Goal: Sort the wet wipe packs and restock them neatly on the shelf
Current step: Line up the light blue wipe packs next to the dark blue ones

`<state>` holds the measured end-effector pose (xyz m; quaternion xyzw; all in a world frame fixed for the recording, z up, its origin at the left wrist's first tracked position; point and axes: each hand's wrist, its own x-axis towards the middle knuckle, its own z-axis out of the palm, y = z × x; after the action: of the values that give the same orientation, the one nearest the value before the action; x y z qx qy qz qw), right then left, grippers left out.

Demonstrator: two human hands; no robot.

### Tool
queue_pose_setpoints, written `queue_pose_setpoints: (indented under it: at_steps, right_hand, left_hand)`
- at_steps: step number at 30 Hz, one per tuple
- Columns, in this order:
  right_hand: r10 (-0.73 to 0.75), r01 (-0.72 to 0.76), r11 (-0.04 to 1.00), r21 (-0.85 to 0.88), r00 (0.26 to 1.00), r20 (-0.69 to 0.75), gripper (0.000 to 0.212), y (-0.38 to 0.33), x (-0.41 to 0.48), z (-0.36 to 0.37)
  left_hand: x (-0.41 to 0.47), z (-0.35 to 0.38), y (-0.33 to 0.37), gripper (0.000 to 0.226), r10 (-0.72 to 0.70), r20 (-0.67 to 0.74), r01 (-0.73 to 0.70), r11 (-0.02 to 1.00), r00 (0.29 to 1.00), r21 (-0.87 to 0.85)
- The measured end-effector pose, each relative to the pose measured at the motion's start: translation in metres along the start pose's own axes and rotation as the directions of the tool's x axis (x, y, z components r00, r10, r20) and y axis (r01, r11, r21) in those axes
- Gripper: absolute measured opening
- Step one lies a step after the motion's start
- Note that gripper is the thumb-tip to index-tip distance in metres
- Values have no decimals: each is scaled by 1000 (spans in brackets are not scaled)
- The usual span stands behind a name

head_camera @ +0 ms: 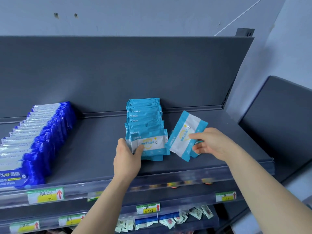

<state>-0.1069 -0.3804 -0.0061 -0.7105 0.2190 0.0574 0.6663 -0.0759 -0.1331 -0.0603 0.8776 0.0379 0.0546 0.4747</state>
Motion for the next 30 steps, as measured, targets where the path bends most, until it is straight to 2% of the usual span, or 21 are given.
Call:
queue_pose_setpoints:
  at_steps: [3,6,8,10,13,15,16,18,19,20,22,24,25,28,30]
  right_hand:
    - [15,-28,992,122,994,106,19,11,-10,25]
    - [-5,-16,982,188,994,108,22,24,-8,54]
    - [-1,-31,964,266,993,118,23,30,-5,68]
    - [2,-35,966,256,992,129,24,33,-3,76]
    - [-61,60,998,28,996,69,27,32,2,73]
    - [-196,160,951,-263,974,-117,32,27,13,55]
    - [-273,156,887,-434,936,-222,37,25,20,44]
    - [-352,26,690,-724,885,-303,50,25,34,24]
    - [-331,-48,600,-798,894,-303,58,26,39,18]
    - [-279,-100,556,-825,912,-299,65,28,44,14]
    - [-171,-117,630,-768,943,-284,62,27,50,12]
    - [-145,-45,742,-669,963,-226,31,23,52,10]
    - [-160,7,786,-618,968,-193,22,20,50,7]
    - [-305,215,887,-409,937,-169,10,3,33,-7]
    - [-353,330,914,-237,934,-62,9,-13,13,-12]
  left_hand:
    - [-3,-3,1,31,-8,52,7,1000,999,17]
    - [-6,-6,1,28,-9,115,12,999,993,-33]
    - [-7,-9,1,38,5,167,12,994,986,-105]
    - [-9,-12,1,54,40,197,-20,994,980,-104]
    - [-5,-12,-1,58,63,163,-53,996,985,-65]
    - [-1,-13,-1,57,43,150,-31,996,988,-79]
    - [0,-14,-1,57,32,152,-18,996,988,-91]
    - [3,-15,-1,59,15,161,4,993,987,-117]
    - [4,-15,-1,61,9,166,12,992,986,-126]
    - [6,-15,0,62,4,173,19,991,985,-130]
    - [10,-16,-1,63,-1,191,24,993,982,-117]
    - [13,-16,-1,60,-9,214,28,996,977,-87]
    - [15,-16,-2,59,-14,227,31,997,974,-75]
    - [17,-16,-3,58,-18,254,34,998,967,-61]
    - [17,-17,-3,59,-16,264,33,998,965,-60]
